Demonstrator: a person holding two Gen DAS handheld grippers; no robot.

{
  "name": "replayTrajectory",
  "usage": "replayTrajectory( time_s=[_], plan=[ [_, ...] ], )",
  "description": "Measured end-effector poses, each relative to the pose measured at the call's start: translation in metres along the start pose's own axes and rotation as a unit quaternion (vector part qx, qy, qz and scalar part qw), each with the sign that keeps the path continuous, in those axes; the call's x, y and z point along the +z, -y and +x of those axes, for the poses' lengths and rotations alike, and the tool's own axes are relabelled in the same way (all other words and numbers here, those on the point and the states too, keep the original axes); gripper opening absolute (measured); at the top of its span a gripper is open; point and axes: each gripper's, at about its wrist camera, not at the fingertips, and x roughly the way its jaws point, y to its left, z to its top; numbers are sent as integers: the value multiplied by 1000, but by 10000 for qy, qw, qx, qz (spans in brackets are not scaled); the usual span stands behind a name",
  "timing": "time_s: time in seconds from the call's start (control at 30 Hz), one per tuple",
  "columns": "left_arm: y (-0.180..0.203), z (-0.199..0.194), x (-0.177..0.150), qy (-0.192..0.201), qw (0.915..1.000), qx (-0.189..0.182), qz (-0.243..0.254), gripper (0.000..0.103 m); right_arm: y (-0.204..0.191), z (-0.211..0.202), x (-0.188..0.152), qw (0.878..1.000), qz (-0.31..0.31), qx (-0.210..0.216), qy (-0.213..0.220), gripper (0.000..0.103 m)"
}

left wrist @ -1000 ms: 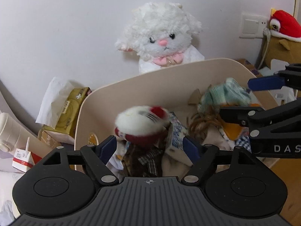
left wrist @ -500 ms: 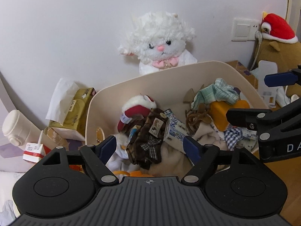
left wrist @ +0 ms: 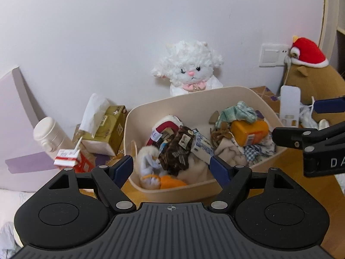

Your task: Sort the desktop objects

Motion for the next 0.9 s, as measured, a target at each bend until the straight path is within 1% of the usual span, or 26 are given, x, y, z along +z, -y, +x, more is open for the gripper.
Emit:
replayTrajectory(
  time_s=[0.1, 0.23, 0.33, 0.4, 0.5, 0.6, 0.9],
  plan=[
    [-6, -21, -9, 79, 9999, -68, -8, 79, -2, -20, -6, 10000, -10, -26, 27, 103],
    [-11, -48, -22, 149, 9999, -71, 41, 80, -6, -49, -17, 10000, -16, -51, 42, 103],
    [-11, -67, -32, 168, 9999, -41, -7, 80, -7, -71, -24, 9999, -75, -84, 127, 103],
    [-11, -78, -37, 177, 9998, -42, -66, 80, -7, -85, -29, 9999, -35, -33, 153, 103],
    [-9, -97, -46, 207, 9997, -19, -126, 80, -8, -103, -35, 9998, 65, 38, 158, 103],
    [-5, -114, -52, 247, 9996, -5, -165, 80, -9, -118, -40, 9997, 227, -2, 88, 103],
    [6, -165, -73, 367, 9987, -17, -358, 80, -17, -167, -62, 9994, 154, -53, 294, 103]
  ],
)
